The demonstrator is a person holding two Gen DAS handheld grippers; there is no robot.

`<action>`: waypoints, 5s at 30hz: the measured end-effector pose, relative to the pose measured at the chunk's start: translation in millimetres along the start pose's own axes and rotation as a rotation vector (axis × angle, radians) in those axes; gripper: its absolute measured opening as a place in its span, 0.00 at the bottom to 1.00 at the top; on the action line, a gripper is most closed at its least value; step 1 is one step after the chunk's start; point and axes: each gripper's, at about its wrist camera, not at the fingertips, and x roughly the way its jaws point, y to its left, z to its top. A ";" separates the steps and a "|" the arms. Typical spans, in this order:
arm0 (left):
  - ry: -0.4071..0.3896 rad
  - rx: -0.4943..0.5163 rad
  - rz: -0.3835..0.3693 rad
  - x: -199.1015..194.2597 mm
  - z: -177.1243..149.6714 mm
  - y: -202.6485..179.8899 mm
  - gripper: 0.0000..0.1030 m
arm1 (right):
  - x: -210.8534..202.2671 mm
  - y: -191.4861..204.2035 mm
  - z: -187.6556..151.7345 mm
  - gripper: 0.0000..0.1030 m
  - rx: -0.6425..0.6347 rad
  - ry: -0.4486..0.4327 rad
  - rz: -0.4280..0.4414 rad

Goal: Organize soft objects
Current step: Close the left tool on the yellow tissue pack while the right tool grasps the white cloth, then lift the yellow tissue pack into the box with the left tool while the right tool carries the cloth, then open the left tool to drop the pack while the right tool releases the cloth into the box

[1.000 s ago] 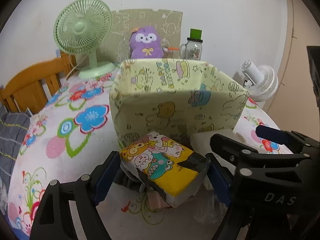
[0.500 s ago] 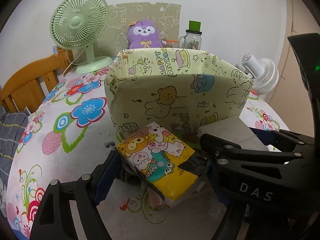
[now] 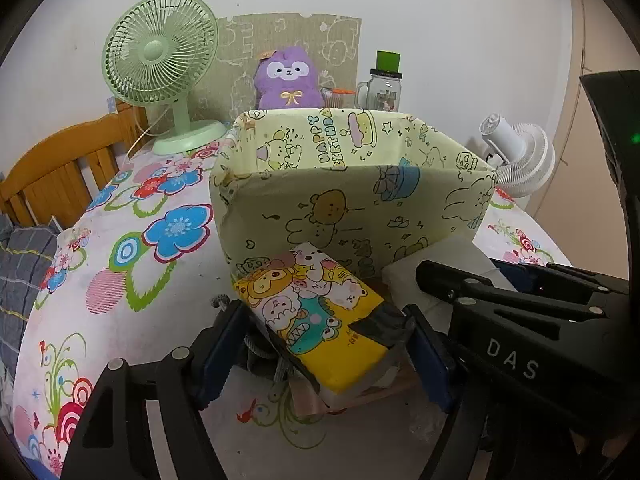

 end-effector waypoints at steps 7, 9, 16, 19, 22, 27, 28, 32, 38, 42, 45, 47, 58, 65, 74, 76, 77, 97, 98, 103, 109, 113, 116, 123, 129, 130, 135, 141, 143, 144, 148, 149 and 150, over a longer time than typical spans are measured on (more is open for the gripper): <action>-0.018 0.007 0.001 -7.2 3.0 -3.4 0.73 | -7.9 -0.9 1.7 0.24 -0.004 -0.019 0.008; -0.019 0.002 0.000 -8.9 5.0 -3.5 0.68 | -10.0 -0.1 1.6 0.23 -0.010 -0.023 0.006; -0.029 0.004 0.004 -11.5 6.1 -6.3 0.65 | -17.2 0.3 1.5 0.19 -0.011 -0.037 0.011; -0.039 0.010 0.004 -14.8 7.1 -8.1 0.63 | -19.9 0.2 2.1 0.18 -0.011 -0.044 0.014; -0.050 0.017 0.003 -19.2 7.7 -10.2 0.62 | -24.1 0.7 3.1 0.16 -0.012 -0.053 0.017; -0.064 0.020 0.005 -26.7 11.2 -13.3 0.61 | -33.2 1.4 5.2 0.15 -0.013 -0.070 0.016; -0.067 0.020 0.005 -27.8 12.1 -13.6 0.61 | -35.1 1.4 5.6 0.15 -0.013 -0.073 0.017; -0.082 0.023 0.008 -36.0 15.0 -16.7 0.61 | -43.9 1.0 7.8 0.15 -0.011 -0.087 0.018; -0.091 0.029 0.001 -46.5 20.9 -20.7 0.61 | -57.6 1.8 12.0 0.15 -0.018 -0.105 0.013; -0.101 0.030 -0.003 -52.7 26.7 -22.3 0.60 | -67.5 2.6 16.4 0.15 -0.022 -0.121 0.008; -0.109 0.032 -0.007 -57.6 30.3 -24.9 0.61 | -74.3 2.9 19.7 0.15 -0.024 -0.132 0.003; -0.115 0.035 -0.011 -60.1 33.7 -26.9 0.61 | -78.8 2.8 22.2 0.15 -0.023 -0.137 0.002; -0.131 0.043 -0.008 -69.1 50.8 -29.1 0.61 | -92.2 5.7 37.7 0.15 -0.031 -0.162 -0.017; -0.140 0.043 -0.001 -71.1 61.1 -27.7 0.60 | -96.5 8.6 49.2 0.15 -0.037 -0.176 -0.023; -0.150 0.039 0.006 -67.4 76.6 -24.8 0.61 | -96.0 9.1 63.1 0.15 -0.041 -0.189 -0.024; -0.151 0.037 0.007 -65.4 79.3 -23.5 0.61 | -94.1 8.8 66.8 0.15 -0.041 -0.190 -0.024; -0.153 0.037 0.007 -64.0 80.9 -22.9 0.61 | -92.9 8.8 68.2 0.15 -0.041 -0.191 -0.025; -0.114 0.003 0.061 -19.1 106.9 -2.7 0.61 | -48.8 4.7 104.8 0.15 -0.045 -0.166 -0.019; -0.110 -0.001 0.066 -16.1 107.9 -0.9 0.61 | -46.5 4.6 106.7 0.15 -0.045 -0.164 -0.019; -0.085 -0.008 0.075 -2.5 111.3 3.6 0.61 | -36.3 2.8 114.1 0.15 -0.044 -0.157 -0.017; -0.056 -0.015 0.075 12.6 114.7 4.6 0.61 | -22.5 1.3 125.2 0.15 -0.037 -0.155 -0.017; -0.035 -0.018 0.066 23.8 116.5 6.6 0.61 | -11.5 0.6 130.1 0.15 -0.037 -0.141 -0.020; -0.028 -0.023 0.045 31.5 118.0 8.7 0.62 | -3.6 -1.3 132.5 0.15 -0.033 -0.131 -0.019; -0.003 -0.028 0.034 47.3 120.6 12.3 0.62 | 16.9 -6.2 141.5 0.15 -0.026 -0.107 -0.024; 0.015 -0.029 0.018 59.4 123.9 11.7 0.67 | 28.4 -8.0 144.2 0.15 -0.021 -0.091 -0.023; 0.019 -0.031 0.017 61.1 124.0 12.0 0.68 | 30.6 -8.6 144.3 0.15 -0.019 -0.087 -0.024; 0.024 -0.050 0.020 64.2 124.6 17.1 0.76 | 37.1 -8.5 144.9 0.15 -0.021 -0.079 -0.020; 0.024 -0.047 0.025 64.8 124.5 17.5 0.88 | 40.7 -5.7 144.9 0.17 -0.028 -0.070 -0.011; 0.023 -0.047 0.020 64.6 124.5 17.7 0.88 | 41.7 -5.6 144.7 0.18 -0.027 -0.065 -0.009; 0.022 -0.047 0.020 63.9 124.5 17.9 0.88 | 42.1 -5.8 144.5 0.18 -0.025 -0.061 -0.008; 0.017 -0.045 0.019 61.5 124.7 17.8 0.89 | 43.7 -4.0 142.7 0.26 -0.032 -0.041 -0.014; 0.012 -0.043 0.021 60.0 124.7 17.4 0.90 | 43.4 -3.8 142.3 0.30 -0.034 -0.041 -0.015; 0.010 -0.042 0.022 58.9 124.6 17.2 0.91 | 42.4 -3.4 141.5 0.42 -0.037 -0.042 -0.016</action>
